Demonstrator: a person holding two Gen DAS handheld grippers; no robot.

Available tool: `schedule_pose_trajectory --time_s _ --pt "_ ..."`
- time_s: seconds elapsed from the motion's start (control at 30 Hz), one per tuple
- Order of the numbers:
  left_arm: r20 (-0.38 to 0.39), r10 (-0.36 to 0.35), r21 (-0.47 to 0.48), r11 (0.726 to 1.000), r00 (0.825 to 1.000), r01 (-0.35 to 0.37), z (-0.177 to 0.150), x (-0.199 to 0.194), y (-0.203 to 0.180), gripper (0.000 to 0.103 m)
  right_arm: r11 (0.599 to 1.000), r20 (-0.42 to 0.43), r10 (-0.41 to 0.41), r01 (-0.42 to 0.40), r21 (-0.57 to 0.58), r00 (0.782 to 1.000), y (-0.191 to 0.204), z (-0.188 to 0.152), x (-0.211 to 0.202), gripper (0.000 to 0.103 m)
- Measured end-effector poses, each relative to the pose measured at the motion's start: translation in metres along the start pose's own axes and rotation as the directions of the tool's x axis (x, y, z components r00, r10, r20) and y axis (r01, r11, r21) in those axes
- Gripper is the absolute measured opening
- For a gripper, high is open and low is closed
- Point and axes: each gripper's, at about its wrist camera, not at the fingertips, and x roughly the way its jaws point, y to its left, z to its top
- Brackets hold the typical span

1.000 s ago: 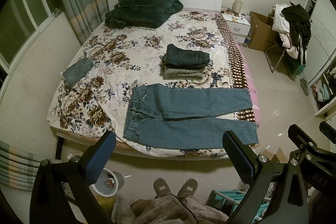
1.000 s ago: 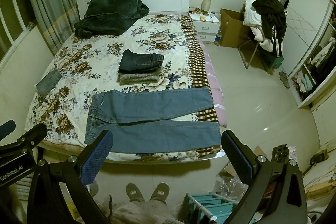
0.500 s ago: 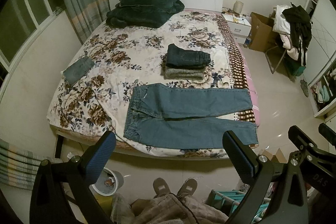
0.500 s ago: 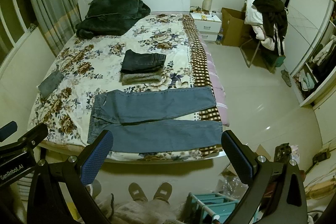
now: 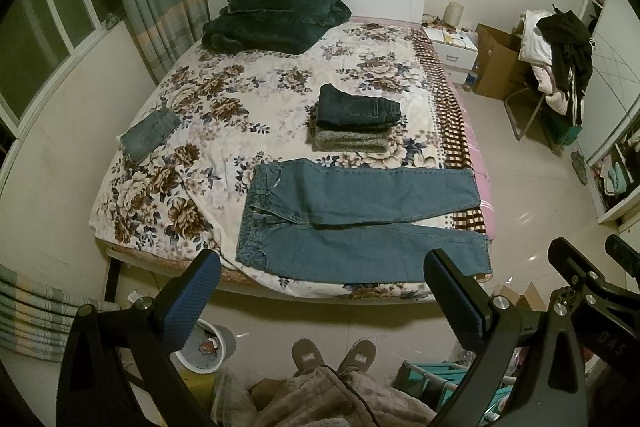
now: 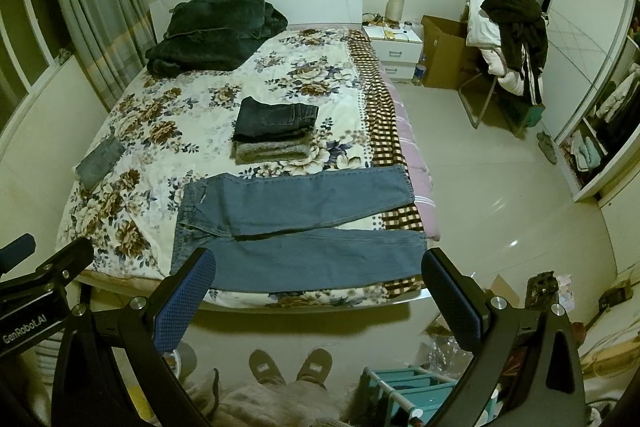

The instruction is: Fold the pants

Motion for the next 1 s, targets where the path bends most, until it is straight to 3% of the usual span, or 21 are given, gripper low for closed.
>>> schedule_pose_trajectory --time_s 0.67,0.87,1.0 --pt "-0.001 -0.038 0.035 0.999 0.999 0.038 0.016 0.008 0.012 0.103 0.999 -0.006 -0.016 0.016 0.037 1.000 0.022 0.007 -0.008 0.103" --pt "0.049 0.006 0.050 0.999 0.999 -0.009 0.034 0.050 0.031 0.103 0.994 0.037 -0.010 0.006 0.108 0.999 0.027 0.014 0.007 0.103" --pt "0.051 0.015 0.037 0.999 0.999 -0.017 0.053 0.093 0.042 0.103 0.988 0.058 -0.048 0.039 0.147 0.997 0.033 0.028 0.043 0.103"
